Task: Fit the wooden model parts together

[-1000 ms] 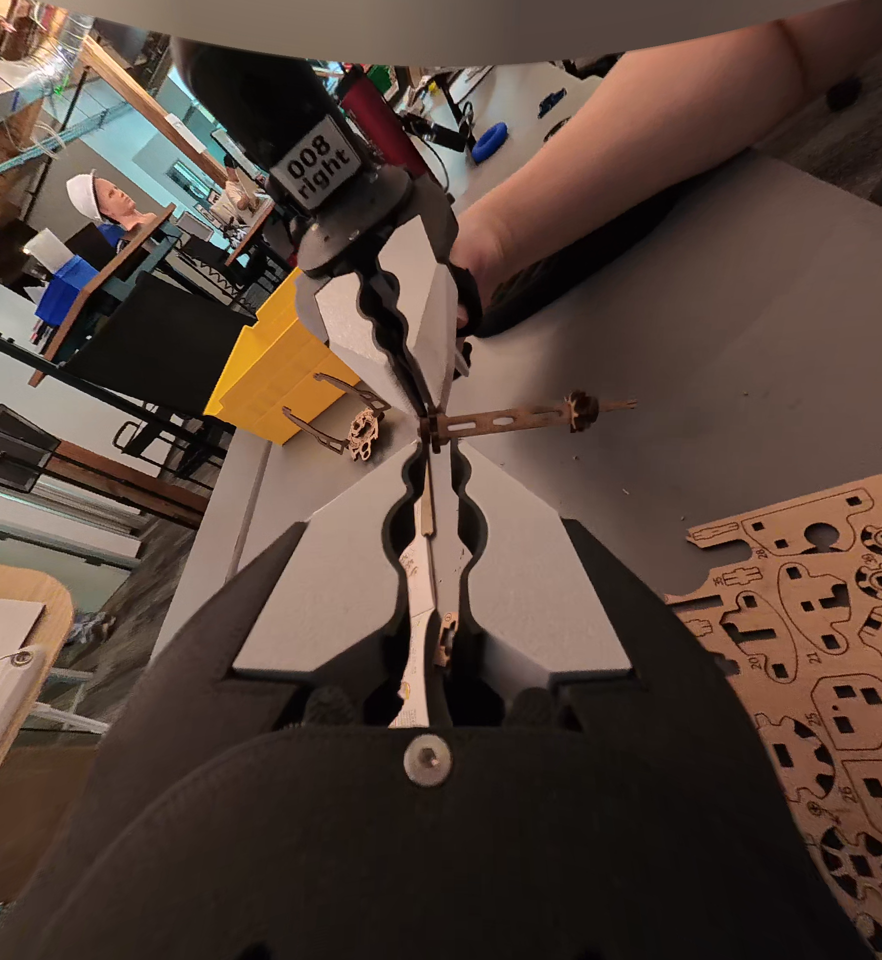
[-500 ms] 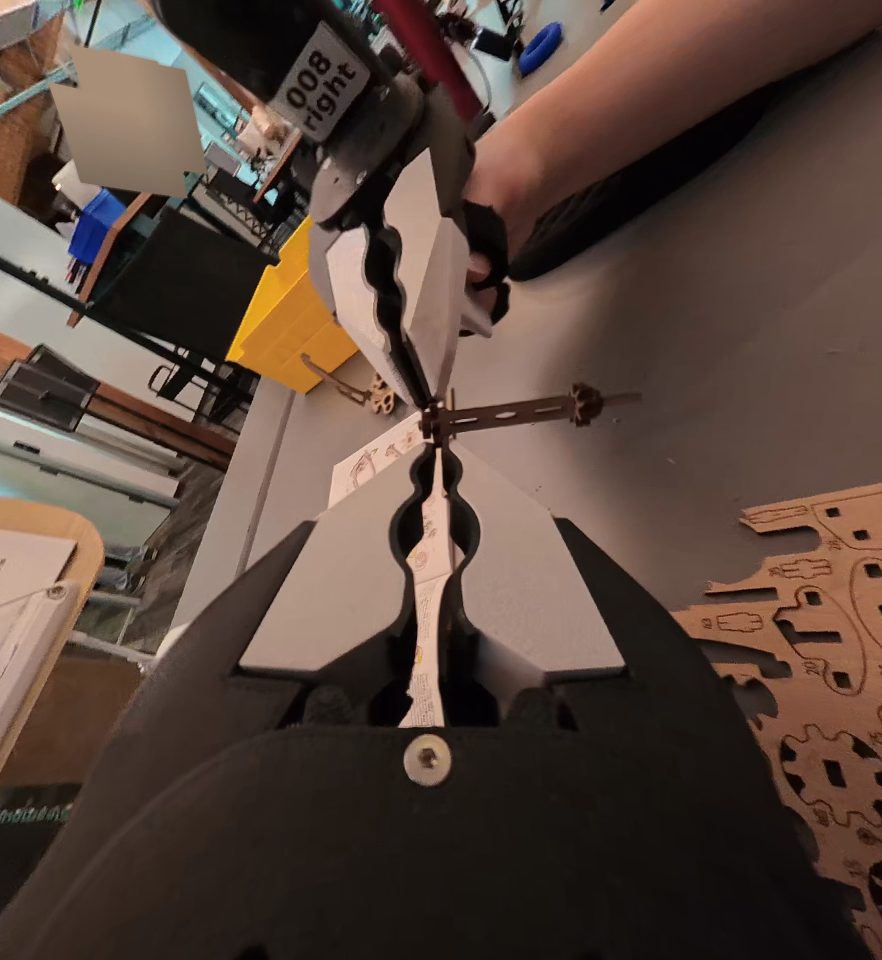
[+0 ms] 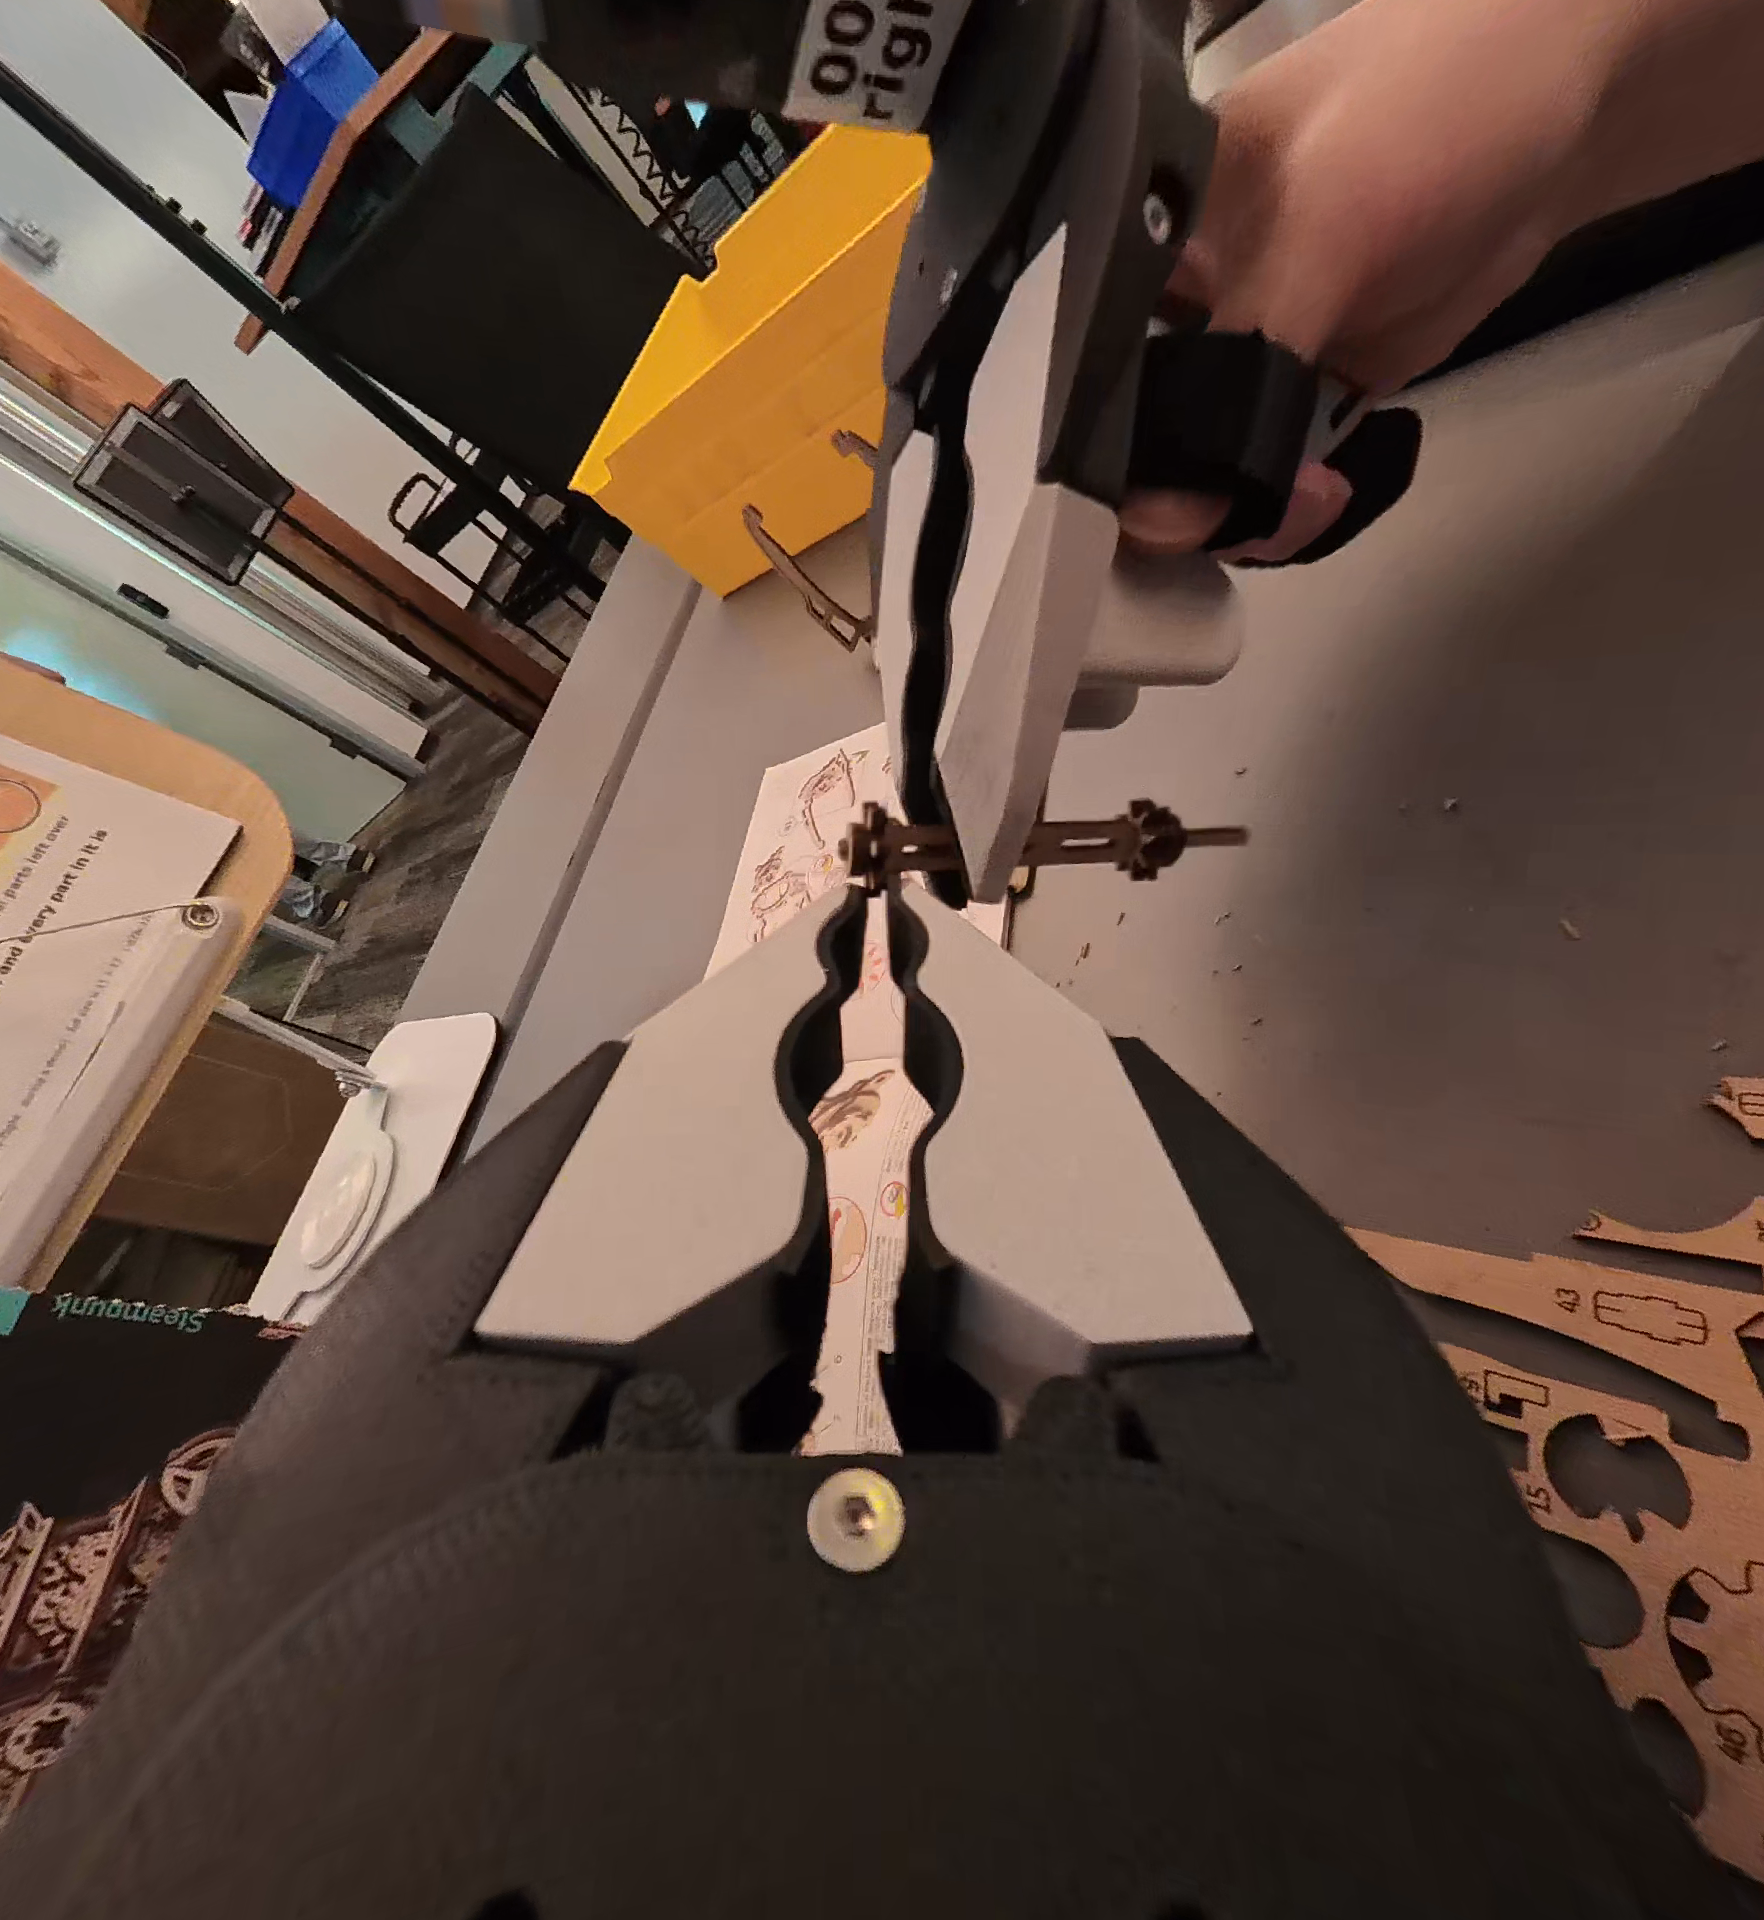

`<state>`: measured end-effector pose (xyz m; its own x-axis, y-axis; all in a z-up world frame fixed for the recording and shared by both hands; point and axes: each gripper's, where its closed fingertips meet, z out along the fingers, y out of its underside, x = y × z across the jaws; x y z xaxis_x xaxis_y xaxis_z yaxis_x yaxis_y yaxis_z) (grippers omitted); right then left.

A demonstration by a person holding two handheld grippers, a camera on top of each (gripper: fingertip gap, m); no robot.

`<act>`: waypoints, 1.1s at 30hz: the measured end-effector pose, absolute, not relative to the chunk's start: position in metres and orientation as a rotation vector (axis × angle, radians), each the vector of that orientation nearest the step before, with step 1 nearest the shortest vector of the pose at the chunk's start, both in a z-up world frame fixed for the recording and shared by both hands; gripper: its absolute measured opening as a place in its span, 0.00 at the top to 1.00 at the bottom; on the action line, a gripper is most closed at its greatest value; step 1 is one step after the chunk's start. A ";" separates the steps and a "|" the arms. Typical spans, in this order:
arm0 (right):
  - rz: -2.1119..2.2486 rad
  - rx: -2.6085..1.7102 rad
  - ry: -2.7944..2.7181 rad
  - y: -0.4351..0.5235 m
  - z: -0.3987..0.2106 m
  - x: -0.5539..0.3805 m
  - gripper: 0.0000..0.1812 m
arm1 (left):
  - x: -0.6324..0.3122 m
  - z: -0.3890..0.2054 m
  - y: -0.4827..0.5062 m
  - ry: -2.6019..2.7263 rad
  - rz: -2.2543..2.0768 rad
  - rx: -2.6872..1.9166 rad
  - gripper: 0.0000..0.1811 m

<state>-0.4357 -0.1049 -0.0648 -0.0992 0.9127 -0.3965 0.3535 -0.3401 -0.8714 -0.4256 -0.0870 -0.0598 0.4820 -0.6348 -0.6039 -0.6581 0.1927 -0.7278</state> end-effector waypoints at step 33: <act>1.670 -1.750 -1.704 -0.140 -0.091 -0.416 1.00 | -0.409 -0.069 -0.123 1.068 -1.041 -1.725 1.00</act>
